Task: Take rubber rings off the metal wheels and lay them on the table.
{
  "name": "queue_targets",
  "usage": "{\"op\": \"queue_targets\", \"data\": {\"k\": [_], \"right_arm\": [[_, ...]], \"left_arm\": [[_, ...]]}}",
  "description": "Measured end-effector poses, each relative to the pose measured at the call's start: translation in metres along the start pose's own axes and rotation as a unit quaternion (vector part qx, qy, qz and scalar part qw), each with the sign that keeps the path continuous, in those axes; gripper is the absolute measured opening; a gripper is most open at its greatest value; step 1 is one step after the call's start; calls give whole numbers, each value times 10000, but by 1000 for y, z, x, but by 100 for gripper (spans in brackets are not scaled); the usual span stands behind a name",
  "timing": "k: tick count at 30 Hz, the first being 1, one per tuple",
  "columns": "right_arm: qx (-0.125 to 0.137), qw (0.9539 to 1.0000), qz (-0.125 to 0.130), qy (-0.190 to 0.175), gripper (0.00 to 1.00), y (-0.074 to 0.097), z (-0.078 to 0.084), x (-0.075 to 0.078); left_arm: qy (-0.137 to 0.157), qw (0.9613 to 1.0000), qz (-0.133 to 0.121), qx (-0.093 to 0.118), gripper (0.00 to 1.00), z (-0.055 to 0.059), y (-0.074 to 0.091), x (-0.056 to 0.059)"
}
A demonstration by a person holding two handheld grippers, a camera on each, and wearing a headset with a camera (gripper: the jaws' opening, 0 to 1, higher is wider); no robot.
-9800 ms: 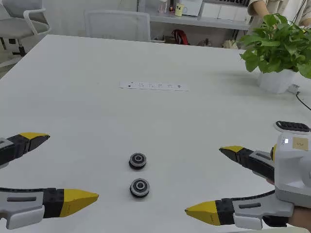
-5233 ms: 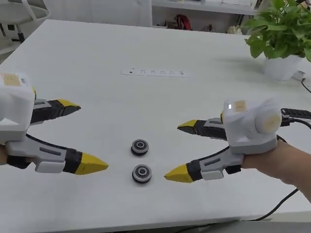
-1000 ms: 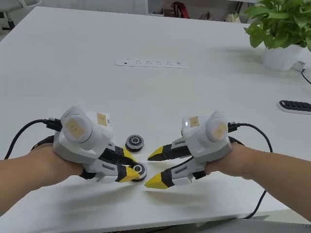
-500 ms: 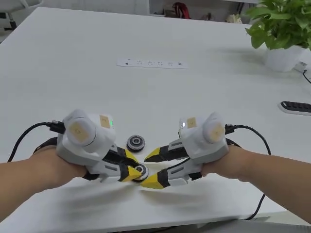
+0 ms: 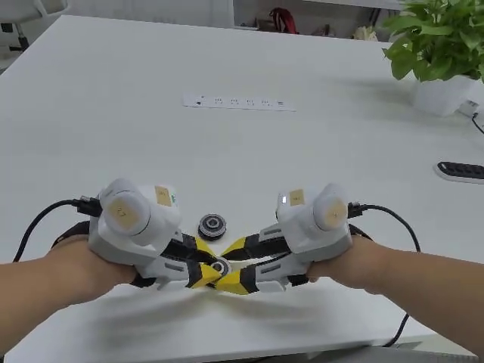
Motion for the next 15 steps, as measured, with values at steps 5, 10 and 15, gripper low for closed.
{"op": "queue_targets", "data": {"k": [5, 10, 15], "right_arm": [[-22, 9999, -6, 109, 22, 3, 2, 0], [-83, 9996, -17, 258, 20, 6, 4, 0], [-79, 9996, -13, 253, 20, 6, 4, 0]], "left_arm": [[8, 10000, -17, 13, 14, 0, 0, 0], [14, 10000, -46, 29, 14, 0, 0, 0], [30, 10000, -75, 31, 13, 0, 0, 0]]}}
Point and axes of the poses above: the centre of the closed fingertips' face, and the gripper's own axes: y roughly backward along the fingers, x roughly to its right, z roughly out of its underside, the point moved 2 cm from there along y, roughly backward along the fingers, and after that the axes turned 6 degrees about x, right-handed, at the moved point
